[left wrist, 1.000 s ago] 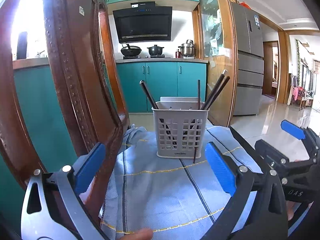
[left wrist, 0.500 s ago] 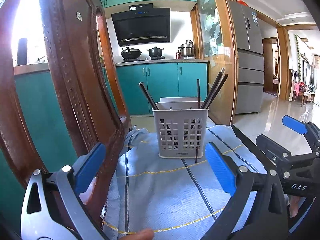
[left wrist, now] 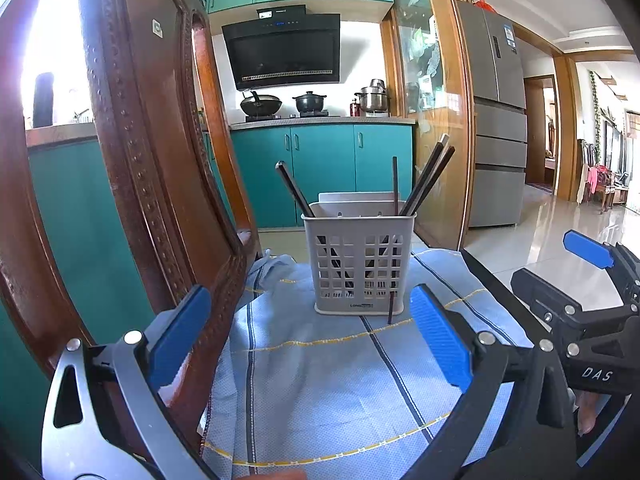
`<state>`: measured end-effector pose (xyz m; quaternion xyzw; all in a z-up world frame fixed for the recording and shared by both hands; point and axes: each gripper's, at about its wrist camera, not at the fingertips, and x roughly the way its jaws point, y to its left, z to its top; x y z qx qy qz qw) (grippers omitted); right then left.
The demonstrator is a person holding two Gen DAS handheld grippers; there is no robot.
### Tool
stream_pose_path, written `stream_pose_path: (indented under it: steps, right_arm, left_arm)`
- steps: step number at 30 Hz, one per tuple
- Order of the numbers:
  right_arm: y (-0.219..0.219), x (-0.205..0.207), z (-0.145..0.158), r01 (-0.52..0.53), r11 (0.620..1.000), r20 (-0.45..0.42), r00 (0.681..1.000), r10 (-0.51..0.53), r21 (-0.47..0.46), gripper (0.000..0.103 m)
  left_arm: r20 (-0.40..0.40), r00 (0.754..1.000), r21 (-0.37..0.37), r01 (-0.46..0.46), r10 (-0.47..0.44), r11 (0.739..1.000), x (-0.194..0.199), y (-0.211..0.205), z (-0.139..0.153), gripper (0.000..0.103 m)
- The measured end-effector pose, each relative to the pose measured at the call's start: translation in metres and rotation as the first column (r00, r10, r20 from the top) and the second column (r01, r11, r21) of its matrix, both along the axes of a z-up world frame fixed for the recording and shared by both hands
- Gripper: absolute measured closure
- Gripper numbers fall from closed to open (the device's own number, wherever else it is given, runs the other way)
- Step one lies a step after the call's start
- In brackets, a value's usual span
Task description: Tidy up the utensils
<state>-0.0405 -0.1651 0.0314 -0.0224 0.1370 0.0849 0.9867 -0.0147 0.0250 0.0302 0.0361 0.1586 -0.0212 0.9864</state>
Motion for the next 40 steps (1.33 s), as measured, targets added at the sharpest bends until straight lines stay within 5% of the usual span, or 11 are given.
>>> stream_pose_path:
  steps: [33,37,40]
  right_arm:
    - [-0.006,0.003,-0.006,0.009,1.0,-0.011,1.0,-0.009,-0.029,0.003]
    - [-0.016,0.032,-0.026,0.041,0.999,-0.129,0.991,-0.039,0.013,0.003]
    - [-0.024,0.096,-0.066,0.087,0.996,-0.412,0.907,-0.087,-0.019,0.003]
  left_arm:
    - [-0.002,1.0,0.031,-0.007,0.007,0.999,-0.005,-0.006,-0.007,0.004]
    - [-0.058,0.998,0.006,-0.012,0.013,1.0,0.002,-0.002,-0.009,0.004]
    - [-0.128,0.992,-0.025,-0.009,0.006,1.0,0.01,0.002,-0.016,0.004]
